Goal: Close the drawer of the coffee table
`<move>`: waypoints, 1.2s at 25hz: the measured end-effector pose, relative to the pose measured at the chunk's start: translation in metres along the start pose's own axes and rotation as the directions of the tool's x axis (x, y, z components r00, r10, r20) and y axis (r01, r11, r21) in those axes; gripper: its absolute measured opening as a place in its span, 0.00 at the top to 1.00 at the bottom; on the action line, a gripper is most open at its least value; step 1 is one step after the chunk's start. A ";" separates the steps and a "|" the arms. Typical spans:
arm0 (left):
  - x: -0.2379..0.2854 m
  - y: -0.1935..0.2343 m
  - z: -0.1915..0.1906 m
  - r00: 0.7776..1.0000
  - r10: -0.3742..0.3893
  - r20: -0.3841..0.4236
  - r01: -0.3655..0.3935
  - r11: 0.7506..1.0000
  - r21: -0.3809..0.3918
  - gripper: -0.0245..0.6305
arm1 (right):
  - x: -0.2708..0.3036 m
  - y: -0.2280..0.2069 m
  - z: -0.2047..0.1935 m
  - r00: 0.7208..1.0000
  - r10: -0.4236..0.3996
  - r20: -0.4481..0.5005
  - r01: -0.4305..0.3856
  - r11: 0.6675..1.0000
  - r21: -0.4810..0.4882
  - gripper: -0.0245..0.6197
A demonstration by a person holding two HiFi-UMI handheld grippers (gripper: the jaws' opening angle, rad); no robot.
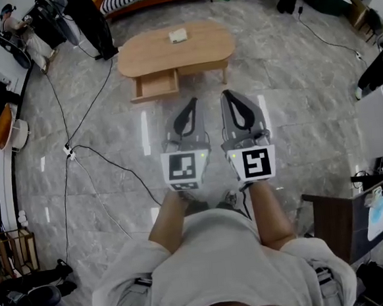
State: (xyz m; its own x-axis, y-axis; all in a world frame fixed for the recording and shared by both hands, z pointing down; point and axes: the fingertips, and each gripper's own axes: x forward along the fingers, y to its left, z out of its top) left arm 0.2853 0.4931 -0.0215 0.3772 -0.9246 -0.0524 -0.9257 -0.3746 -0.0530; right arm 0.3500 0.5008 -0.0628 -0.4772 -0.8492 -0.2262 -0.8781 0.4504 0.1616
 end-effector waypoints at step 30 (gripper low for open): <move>-0.038 0.273 -0.044 0.966 0.253 -0.052 -0.256 0.964 -0.067 0.93 | 0.196 0.189 -0.041 0.971 0.240 -0.027 -0.238 0.970 0.049 0.95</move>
State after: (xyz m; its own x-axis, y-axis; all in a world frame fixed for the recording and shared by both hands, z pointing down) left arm 0.0169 0.4234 0.0101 0.1286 -0.9916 -0.0126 -0.9912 -0.1289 0.0295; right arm 0.0920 0.4082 -0.0375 -0.6725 -0.7237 -0.1547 -0.7399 0.6525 0.1636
